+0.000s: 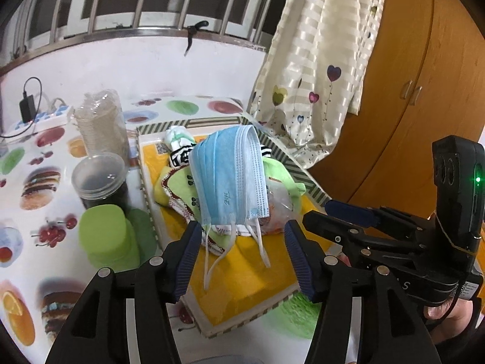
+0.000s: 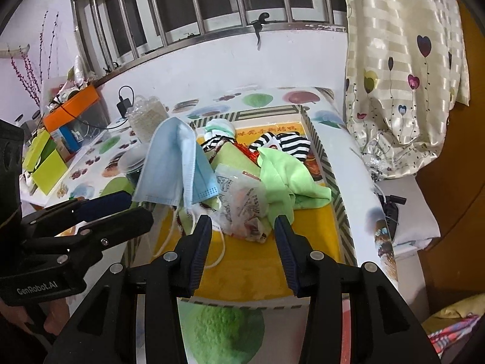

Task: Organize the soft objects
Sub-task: 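Lower and release the plastic bag with right tool while left tool releases mask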

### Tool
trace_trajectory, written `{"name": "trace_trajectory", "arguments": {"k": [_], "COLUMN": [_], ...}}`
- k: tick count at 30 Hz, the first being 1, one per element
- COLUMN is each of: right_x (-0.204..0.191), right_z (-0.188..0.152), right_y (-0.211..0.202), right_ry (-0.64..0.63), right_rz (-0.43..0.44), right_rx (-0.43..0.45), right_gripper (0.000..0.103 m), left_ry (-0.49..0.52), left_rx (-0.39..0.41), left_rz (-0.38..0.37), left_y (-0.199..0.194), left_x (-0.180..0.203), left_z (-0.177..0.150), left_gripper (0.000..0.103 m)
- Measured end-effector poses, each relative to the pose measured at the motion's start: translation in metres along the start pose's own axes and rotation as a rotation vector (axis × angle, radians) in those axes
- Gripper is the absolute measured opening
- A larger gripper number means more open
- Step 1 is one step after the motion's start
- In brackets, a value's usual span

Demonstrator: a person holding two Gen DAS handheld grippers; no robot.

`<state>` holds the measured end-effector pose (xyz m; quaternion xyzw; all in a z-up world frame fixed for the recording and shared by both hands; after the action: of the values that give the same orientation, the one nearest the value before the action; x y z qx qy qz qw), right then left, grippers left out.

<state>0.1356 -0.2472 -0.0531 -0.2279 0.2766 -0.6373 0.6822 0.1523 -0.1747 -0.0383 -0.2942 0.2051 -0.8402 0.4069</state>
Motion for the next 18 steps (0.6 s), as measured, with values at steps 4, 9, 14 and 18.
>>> {"name": "trace_trajectory", "arguments": {"k": [4,9,14,18], "right_x": [-0.006,-0.015,-0.025,-0.031], "right_z": [-0.003,-0.012,-0.022,-0.030], "right_y": [-0.008,-0.018,-0.030,-0.036], "right_ry": [-0.014,-0.037,-0.054,-0.070], "right_rz": [0.002,0.008,0.011,0.007], "right_rx": [0.008,0.011,0.014,0.010], "right_gripper": [0.044,0.044,0.044,0.044], "left_ry": [0.007,0.030,0.046,0.045], "left_rx": [0.010,0.013,0.014,0.010], "left_rz": [0.001,0.018,0.062,0.100], "left_y": [-0.010,-0.020,-0.028,-0.034], "left_x": [0.004,0.012,0.013,0.009], "left_z": [-0.003,-0.011,-0.020,-0.030], "left_gripper": [0.056,0.056,0.056,0.056]}}
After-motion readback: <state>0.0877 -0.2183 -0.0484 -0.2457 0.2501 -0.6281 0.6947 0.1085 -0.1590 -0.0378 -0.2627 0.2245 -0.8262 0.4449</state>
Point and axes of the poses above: each gripper's, at about its wrist camera, not at the fingertips, and y roughly the way its jaws point, x to its right, z to its top, the point moved 10 cm from there along y, roughly the way its jaws point, and after that the axes turned 8 degrees about -z, right-handed, at the moved point
